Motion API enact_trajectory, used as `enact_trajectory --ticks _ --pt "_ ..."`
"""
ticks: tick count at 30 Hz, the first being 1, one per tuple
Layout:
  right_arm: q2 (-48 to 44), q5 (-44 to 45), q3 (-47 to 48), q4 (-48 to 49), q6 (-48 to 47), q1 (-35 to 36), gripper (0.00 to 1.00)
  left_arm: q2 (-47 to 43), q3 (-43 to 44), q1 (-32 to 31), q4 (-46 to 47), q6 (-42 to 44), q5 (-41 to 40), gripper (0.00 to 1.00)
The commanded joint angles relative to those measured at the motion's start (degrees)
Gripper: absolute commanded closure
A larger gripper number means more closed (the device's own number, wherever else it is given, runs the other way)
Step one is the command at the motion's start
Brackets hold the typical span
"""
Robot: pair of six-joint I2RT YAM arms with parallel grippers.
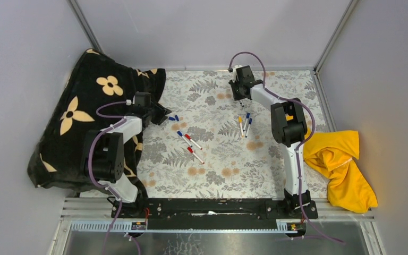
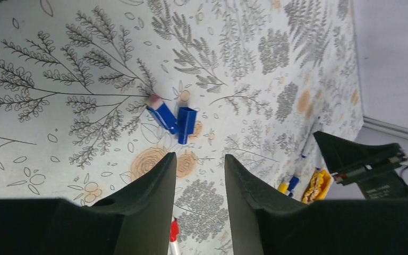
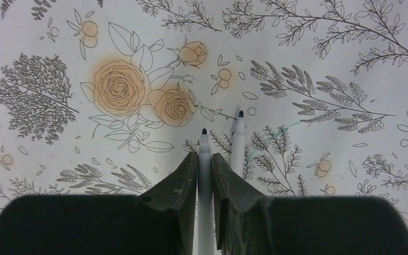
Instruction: Open the pen caps
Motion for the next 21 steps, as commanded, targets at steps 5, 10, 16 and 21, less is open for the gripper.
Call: enact_trajectory --ticks 5,10,16,21 --pt "3.3 0.6 4.1 -1.0 -0.9 -0.3 0.73 -3.6 -0.7 -0.5 0.1 -1.3 -1.4 0.54" --pt "2.7 0.6 3.4 -0.9 -0.1 -0.3 0.69 -3.9 -0.6 -1.0 0.6 -1.9 -1.0 0.54" --pt "-1.4 1.2 2.6 1.1 0.0 -0.2 0.64 -4.6 -0.7 -1.5 1.3 -2.2 -0.9 0.54" --pt "-7.3 2.5 0.8 1.9 0.3 0.8 0.62 -5.7 -0.6 -1.8 1.2 -2.2 -0.8 0.54"
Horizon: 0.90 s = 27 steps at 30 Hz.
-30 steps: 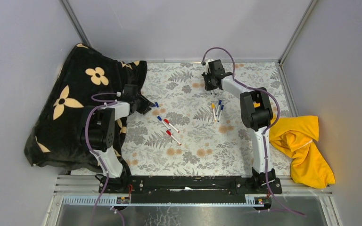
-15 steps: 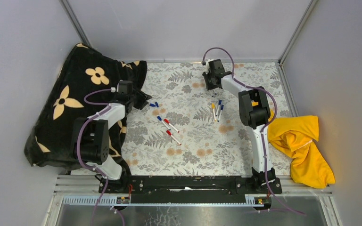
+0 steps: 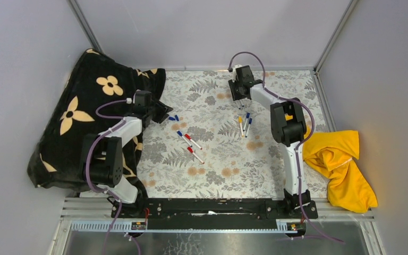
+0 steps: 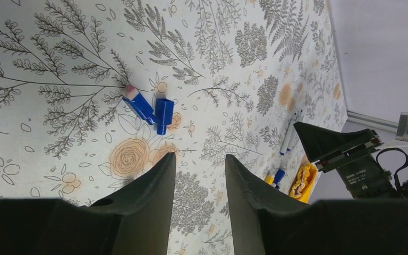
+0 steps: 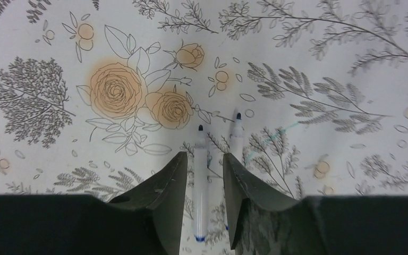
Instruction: Open the pen caps
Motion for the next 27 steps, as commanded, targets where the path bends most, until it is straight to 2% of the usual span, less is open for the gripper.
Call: enact_trajectory --ticks 1,4,7,11,15,20,27 --pt "-11.2 3.2 -2.7 3.2 0.7 1.3 0.61 -2.8 -0.5 -0.5 1.1 -0.6 -0.8 0.54" --pt "-16.3 5.3 -7.2 3.2 2.2 2.8 0.57 -3.8 -0.2 -0.7 0.9 -0.2 -0.6 0.54" --pt "-21.4 8.0 -12.8 2.6 4.0 4.7 0.56 -4.6 -0.2 -1.0 1.5 0.0 0.7 0.43" --pt "-28.2 8.9 -22.3 2.7 8.0 6.3 0.54 -4.8 -0.5 -1.6 2.9 0.4 3.4 0.24" --pt "-31.4 9.3 -29.1 2.1 10.4 7.7 0.54 -4.3 -2.0 -1.9 6.6 -0.3 7.6 0.14" --pt "-33.2 9.2 -34.3 2.2 12.5 8.9 0.53 -3.1 -3.7 -2.0 12.0 -2.2 12.4 0.1" --pt "-33.5 9.7 -37.6 2.1 13.1 8.9 0.51 -3.5 -3.8 -2.0 12.4 -2.0 13.2 0.09"
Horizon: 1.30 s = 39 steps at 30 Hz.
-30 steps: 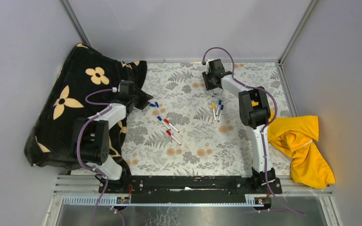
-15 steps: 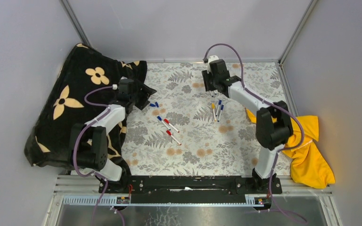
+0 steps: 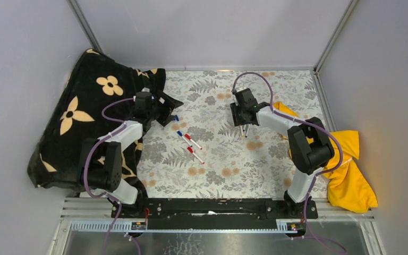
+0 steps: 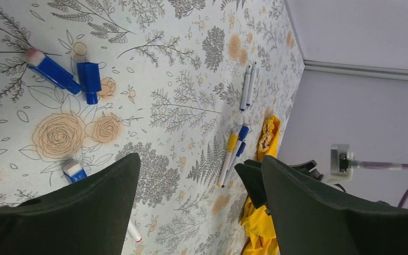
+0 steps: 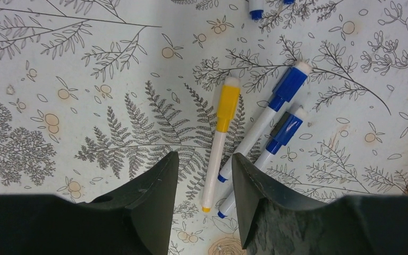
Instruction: Open the pen caps
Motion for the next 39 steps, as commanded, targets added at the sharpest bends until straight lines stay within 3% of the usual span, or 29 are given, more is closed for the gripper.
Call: enact_trajectory --ticks 1,39 --pt "-2.8 1.8 -0.5 0.9 1.5 0.6 0.51 -0.3 -0.4 -0.3 4.3 -0.5 2.2 0.09" --pt "4.8 -1.5 -1.2 -1.3 4.3 -1.0 0.58 -1.1 -1.3 -0.3 5.6 -2.1 2.0 0.09"
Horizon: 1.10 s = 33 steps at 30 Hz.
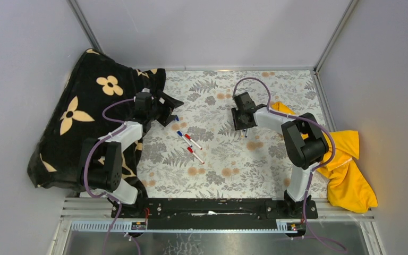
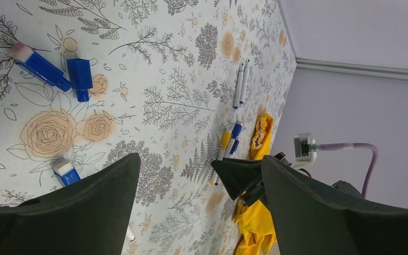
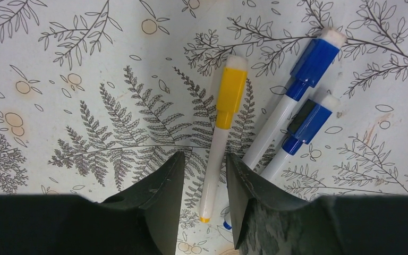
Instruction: Open the pen caps
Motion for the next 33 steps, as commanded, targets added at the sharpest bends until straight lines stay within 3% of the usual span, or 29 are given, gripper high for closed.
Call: enact_trajectory --ticks 1,5,9,13,21,28,33 --pt "0.5 -0.2 -0.3 -1.4 1.1 -0.3 0.58 -1.0 -0.7 -0.3 3.8 -0.6 0.9 0.09" --pt "1.6 0.5 -0.2 -2.2 1.5 -0.3 0.61 -1.0 -0.5 -0.3 3.9 -0.7 1.0 0.09" --pt "2.6 0.2 -0.1 -3.0 1.9 -0.2 0.83 -0.9 -0.7 -0.3 4.3 -0.8 1.2 0.09" --pt "2.8 0.8 0.2 -3.8 2.2 -0.2 0.99 -0.4 -1.1 -0.3 5.1 -1.1 1.3 0.09" --pt "-3.5 -0.1 -2.0 -2.2 0.5 0.9 1.0 -0.4 -0.9 -0.3 6.5 -1.5 2.7 0.09" --pt "-9.7 -8.7 -1.0 -1.5 -2.6 4.7 1.0 1.6 1.2 -2.1 10.4 -1.2 9.5 0.09" --pt "-12.0 -14.0 1.1 -1.4 -2.5 7.1 1.0 3.7 3.8 -5.3 8.3 1.5 11.3 0.09"
